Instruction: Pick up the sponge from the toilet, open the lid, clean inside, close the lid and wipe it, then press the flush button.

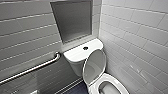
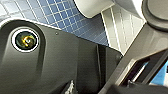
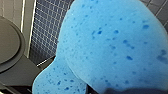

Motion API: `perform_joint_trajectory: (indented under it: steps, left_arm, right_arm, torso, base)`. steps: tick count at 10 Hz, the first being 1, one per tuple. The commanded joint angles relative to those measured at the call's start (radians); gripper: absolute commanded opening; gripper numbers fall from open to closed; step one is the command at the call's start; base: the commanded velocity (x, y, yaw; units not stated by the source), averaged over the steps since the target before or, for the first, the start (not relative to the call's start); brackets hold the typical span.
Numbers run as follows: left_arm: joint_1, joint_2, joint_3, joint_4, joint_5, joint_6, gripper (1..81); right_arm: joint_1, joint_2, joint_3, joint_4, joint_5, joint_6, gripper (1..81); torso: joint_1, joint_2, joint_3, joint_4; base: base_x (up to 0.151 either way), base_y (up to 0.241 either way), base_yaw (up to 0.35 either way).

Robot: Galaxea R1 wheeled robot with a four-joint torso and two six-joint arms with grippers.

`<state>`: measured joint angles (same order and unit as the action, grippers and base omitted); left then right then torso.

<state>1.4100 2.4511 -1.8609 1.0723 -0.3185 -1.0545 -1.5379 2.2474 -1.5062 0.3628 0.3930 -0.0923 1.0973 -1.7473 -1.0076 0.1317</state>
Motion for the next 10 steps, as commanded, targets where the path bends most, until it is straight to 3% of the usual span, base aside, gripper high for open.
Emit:
perform_joint_trajectory:
  steps: [1, 2, 3, 6, 7, 8, 9, 10]
  left_arm:
    - [-0.073, -0.078, 0.077, 0.021, 0.015, -0.082, 81.1]
    - [-0.101, -0.085, 0.078, 0.023, 0.015, -0.102, 81.1]
    - [-0.122, -0.090, 0.080, 0.023, 0.015, -0.119, 81.1]
    - [-0.193, -0.099, 0.094, 0.023, 0.016, -0.159, 81.1]
    - [-0.208, -0.102, 0.100, 0.021, 0.015, -0.162, 81.1]
    - [-0.222, -0.104, 0.100, 0.020, 0.015, -0.171, 81.1]
    - [-0.248, -0.104, 0.098, 0.009, 0.015, -0.174, 81.1]
    - [-0.285, -0.104, 0.100, 0.008, 0.016, -0.199, 81.1]
  right_arm:
    - [-0.012, 0.005, 0.002, -0.033, -0.074, 0.000, 1.0]
    - [-0.012, 0.019, -0.014, -0.033, -0.074, 0.005, 1.0]
    - [-0.011, 0.033, -0.025, -0.033, -0.074, 0.006, 1.0]
    - [-0.008, 0.045, -0.032, -0.033, -0.074, 0.006, 1.0]
    - [-0.008, 0.045, -0.032, -0.033, -0.074, 0.006, 1.0]
    - [-0.008, 0.046, -0.032, -0.033, -0.074, 0.006, 1.0]
    - [-0.008, 0.046, -0.032, -0.033, -0.074, 0.006, 1.0]
    - [-0.009, 0.048, -0.037, -0.033, -0.074, 0.006, 1.0]
  torso:
    - [0.000, 0.000, 0.000, 0.000]
    - [0.000, 0.000, 0.000, 0.000]
    - [-0.064, 0.100, 0.000, 0.000]
    - [-0.093, 0.145, 0.000, 0.000]
    - [-0.052, 0.082, 0.000, 0.000]
    - [-0.068, 0.111, 0.046, -0.042]
    - [-0.071, 0.118, 0.078, -0.068]
    - [-0.074, 0.129, 0.097, -0.080]
  base:
    - [0.000, 0.000, 0.000]
    - [0.000, 0.000, 0.000]
    - [0.000, 0.000, 0.000]
    - [0.000, 0.000, 0.000]
    - [0.000, 0.000, 0.000]
    - [0.000, 0.000, 0.000]
    - [0.000, 0.000, 0.000]
    - [0.000, 0.000, 0.000]
